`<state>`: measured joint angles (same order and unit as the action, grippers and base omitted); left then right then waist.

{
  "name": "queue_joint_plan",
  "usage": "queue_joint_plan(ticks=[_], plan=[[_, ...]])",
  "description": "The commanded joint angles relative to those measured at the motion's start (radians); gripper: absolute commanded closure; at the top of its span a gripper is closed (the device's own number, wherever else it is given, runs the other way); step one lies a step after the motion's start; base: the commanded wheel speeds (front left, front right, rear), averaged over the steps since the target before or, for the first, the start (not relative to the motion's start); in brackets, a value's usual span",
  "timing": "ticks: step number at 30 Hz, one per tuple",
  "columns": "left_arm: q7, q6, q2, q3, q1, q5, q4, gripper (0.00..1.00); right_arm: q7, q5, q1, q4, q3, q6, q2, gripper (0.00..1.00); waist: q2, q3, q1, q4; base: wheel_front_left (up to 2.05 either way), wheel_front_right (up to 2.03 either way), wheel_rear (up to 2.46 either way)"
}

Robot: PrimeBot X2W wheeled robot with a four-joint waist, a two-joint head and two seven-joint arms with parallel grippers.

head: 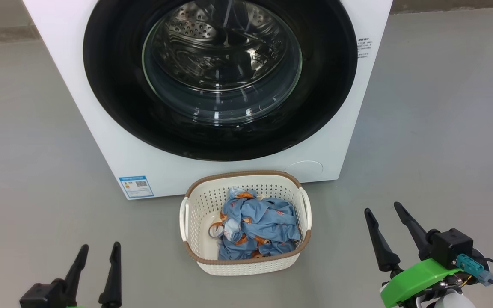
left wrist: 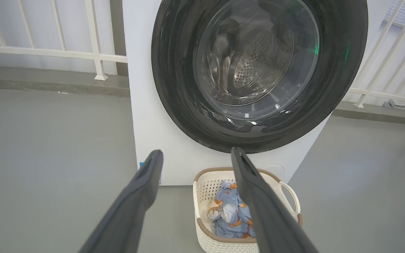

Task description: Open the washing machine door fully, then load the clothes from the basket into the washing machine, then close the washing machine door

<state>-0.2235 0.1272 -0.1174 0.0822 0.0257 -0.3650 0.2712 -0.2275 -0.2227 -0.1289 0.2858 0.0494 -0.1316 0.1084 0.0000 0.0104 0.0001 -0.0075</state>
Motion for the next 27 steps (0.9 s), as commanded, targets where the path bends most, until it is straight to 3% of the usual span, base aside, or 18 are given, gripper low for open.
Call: queue_joint_plan(ticks=[1, 8, 27], plan=[[-0.018, 0.003, -0.023, -0.032, 0.044, 0.03, -0.017, 0.0, -0.015, 0.034, -0.037, -0.026, 0.025, 0.001, 0.01, 0.0, 0.0, 0.001, 0.0, 0.0, 0.0, 0.0, 0.0], [-0.038, 0.003, -0.023, -0.038, 0.046, 0.109, -0.018, 0.0, -0.034, 0.116, -0.042, -0.032, 0.019, 0.001, 0.005, 0.0, 0.0, 0.003, 0.0, 0.001, 0.0, 0.0, 0.0], [-0.038, 0.002, 0.005, -0.096, 0.047, 0.131, 0.013, 0.0, -0.034, 0.087, -0.036, -0.022, -0.053, 0.001, -0.027, 0.0, 0.0, 0.002, 0.0, 0.003, 0.0, 0.0, 0.0]])
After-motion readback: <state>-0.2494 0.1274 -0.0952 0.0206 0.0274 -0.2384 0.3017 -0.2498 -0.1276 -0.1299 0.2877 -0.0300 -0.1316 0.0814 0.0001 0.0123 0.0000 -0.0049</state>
